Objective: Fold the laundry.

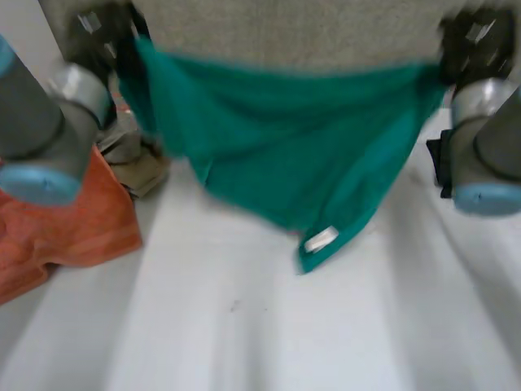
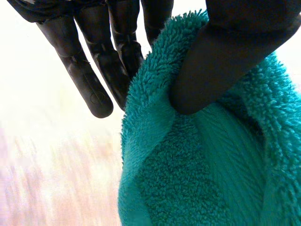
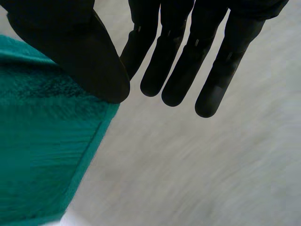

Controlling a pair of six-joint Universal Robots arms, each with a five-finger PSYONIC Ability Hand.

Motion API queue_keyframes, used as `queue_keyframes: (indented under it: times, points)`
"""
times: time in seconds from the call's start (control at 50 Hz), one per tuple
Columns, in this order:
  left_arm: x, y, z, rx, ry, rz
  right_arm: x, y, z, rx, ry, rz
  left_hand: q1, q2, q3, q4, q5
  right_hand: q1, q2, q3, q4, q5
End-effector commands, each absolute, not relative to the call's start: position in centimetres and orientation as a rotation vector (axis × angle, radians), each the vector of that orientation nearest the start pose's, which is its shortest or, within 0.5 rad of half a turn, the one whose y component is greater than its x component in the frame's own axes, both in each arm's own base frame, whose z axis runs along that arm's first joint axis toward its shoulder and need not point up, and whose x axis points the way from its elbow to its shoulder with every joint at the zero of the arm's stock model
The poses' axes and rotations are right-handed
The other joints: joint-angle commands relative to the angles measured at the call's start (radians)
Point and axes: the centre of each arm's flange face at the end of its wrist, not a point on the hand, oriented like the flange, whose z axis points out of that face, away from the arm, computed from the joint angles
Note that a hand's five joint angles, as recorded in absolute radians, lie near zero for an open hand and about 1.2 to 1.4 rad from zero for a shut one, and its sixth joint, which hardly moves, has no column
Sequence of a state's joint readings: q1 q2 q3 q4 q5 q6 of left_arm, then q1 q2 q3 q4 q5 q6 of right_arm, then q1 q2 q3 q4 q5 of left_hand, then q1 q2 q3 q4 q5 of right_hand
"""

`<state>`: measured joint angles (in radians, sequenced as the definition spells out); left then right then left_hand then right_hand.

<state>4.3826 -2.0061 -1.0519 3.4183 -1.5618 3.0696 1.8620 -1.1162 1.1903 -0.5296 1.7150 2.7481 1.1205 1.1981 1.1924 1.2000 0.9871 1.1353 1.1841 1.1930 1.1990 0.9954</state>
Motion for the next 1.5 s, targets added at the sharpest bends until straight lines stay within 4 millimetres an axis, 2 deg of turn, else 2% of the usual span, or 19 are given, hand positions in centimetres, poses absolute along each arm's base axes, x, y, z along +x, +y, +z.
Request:
queue_keyframes:
  times: [0.02, 0.1, 0.18, 0.24, 0.26, 0.32, 0.34, 0.4, 0.42, 0.5, 0.58, 0.64, 0.7, 0.8, 0.88, 1.04, 1.14, 1.3, 1.5]
  points:
    - [-24.8, -34.4, 41.6, 0.066, 1.732, -3.084, 23.3, -35.2, 40.3, -0.263, 1.278, -2.942, 0.276, 0.198, 0.204, 0.196, 0.235, 0.261, 0.212, 0.203, 0.197, 0.226]
    - [-23.7, -33.9, 40.6, 0.078, 1.824, -3.021, 23.1, -33.3, 41.0, -0.375, 1.269, -2.905, 0.276, 0.198, 0.204, 0.196, 0.235, 0.261, 0.212, 0.203, 0.197, 0.226]
    - [-23.2, -34.0, 37.0, 0.09, 2.01, -2.897, 22.8, -32.3, 39.1, -0.489, 1.388, -2.818, 0.276, 0.198, 0.204, 0.196, 0.235, 0.261, 0.212, 0.203, 0.197, 0.226]
    - [-23.2, -34.1, 32.7, 0.12, 2.189, -2.752, 22.8, -32.0, 35.5, -0.601, 1.553, -2.688, 0.276, 0.198, 0.204, 0.196, 0.235, 0.261, 0.212, 0.203, 0.197, 0.226]
    - [-23.4, -34.1, 30.1, 0.141, 2.282, -2.668, 22.8, -31.9, 33.2, -0.651, 1.639, -2.609, 0.276, 0.198, 0.204, 0.196, 0.235, 0.261, 0.212, 0.203, 0.197, 0.226]
    - [-23.6, -34.3, 26.2, 0.175, 2.41, -2.538, 23.0, -31.6, 29.1, -0.74, 1.776, -2.467, 0.276, 0.198, 0.204, 0.196, 0.235, 0.261, 0.212, 0.203, 0.197, 0.226]
    - [-23.6, -34.4, 23.5, 0.188, 2.483, -2.446, 23.1, -31.4, 26.3, -0.796, 1.852, -2.376, 0.276, 0.198, 0.204, 0.196, 0.235, 0.261, 0.212, 0.203, 0.197, 0.226]
    - [-23.4, -34.7, 19.7, 0.211, 2.564, -2.306, 23.1, -31.0, 22.0, -0.874, 1.974, -2.239, 0.276, 0.198, 0.204, 0.196, 0.235, 0.261, 0.212, 0.203, 0.197, 0.226]
    - [-23.3, -34.7, 17.5, 0.239, 2.601, -2.219, 22.9, -30.8, 19.2, -0.927, 2.057, -2.152, 0.276, 0.198, 0.204, 0.196, 0.235, 0.261, 0.212, 0.203, 0.197, 0.226]
    - [-22.8, -35.0, 13.7, 0.308, 2.646, -2.053, 22.5, -30.4, 14.4, -1.045, 2.223, -2.004, 0.224, 0.146, 0.152, 0.144, 0.183, 0.261, 0.212, 0.203, 0.197, 0.226]
    - [-22.4, -35.0, 13.9, 0.352, 2.629, -2.025, 22.2, -30.5, 13.3, -1.064, 2.287, -1.983, -0.415, -0.492, -0.487, -0.494, -0.456, 0.261, 0.212, 0.203, 0.197, 0.226]
    - [-22.1, -35.0, 15.5, 0.354, 2.596, -2.068, 22.1, -30.6, 13.6, -1.03, 2.293, -2.0, -0.522, -0.6, -0.594, -0.602, -0.563, 0.261, 0.212, 0.203, 0.197, 0.226]
    - [-21.6, -34.5, 17.9, 0.357, 2.545, -2.137, 22.1, -30.6, 14.7, -0.978, 2.271, -2.03, -0.789, -0.866, -0.861, -0.868, -0.83, 0.261, 0.212, 0.203, 0.197, 0.226]
    - [-20.9, -32.7, 20.8, 0.421, 2.475, -2.204, 22.2, -30.4, 16.1, -0.91, 2.238, -2.057, -0.851, -0.929, -0.923, -0.931, -0.892, 0.261, 0.212, 0.203, 0.197, 0.226]
    - [-20.8, -30.0, 21.2, 0.574, 2.462, -2.17, 22.4, -30.1, 16.3, -0.874, 2.229, -2.045, -0.796, -0.873, -0.868, -0.875, -0.837, 0.261, 0.212, 0.203, 0.197, 0.226]
    - [-20.8, -22.8, 18.3, 0.982, 2.481, -1.88, 22.6, -30.0, 15.8, -0.879, 2.243, -2.017, -0.546, -0.624, -0.618, -0.625, -0.587, 0.261, 0.212, 0.203, 0.197, 0.226]
    - [-20.7, -20.7, 16.3, 1.1, 2.484, -1.746, 22.5, -29.9, 15.6, -0.884, 2.25, -2.011, -0.59, -0.667, -0.662, -0.669, -0.631, 0.261, 0.212, 0.203, 0.197, 0.226]
    - [-20.7, -21.4, 14.0, 1.139, 2.465, -1.671, 22.6, -29.8, 15.5, -0.887, 2.256, -2.004, -0.581, -0.659, -0.653, -0.661, -0.622, 0.261, 0.212, 0.203, 0.197, 0.226]
    - [-20.9, -23.6, 12.4, 1.085, 2.4, -1.724, 22.3, -29.7, 15.2, -0.885, 2.273, -1.995, -0.493, -0.571, -0.565, -0.573, -0.534, 0.261, 0.212, 0.203, 0.197, 0.226]
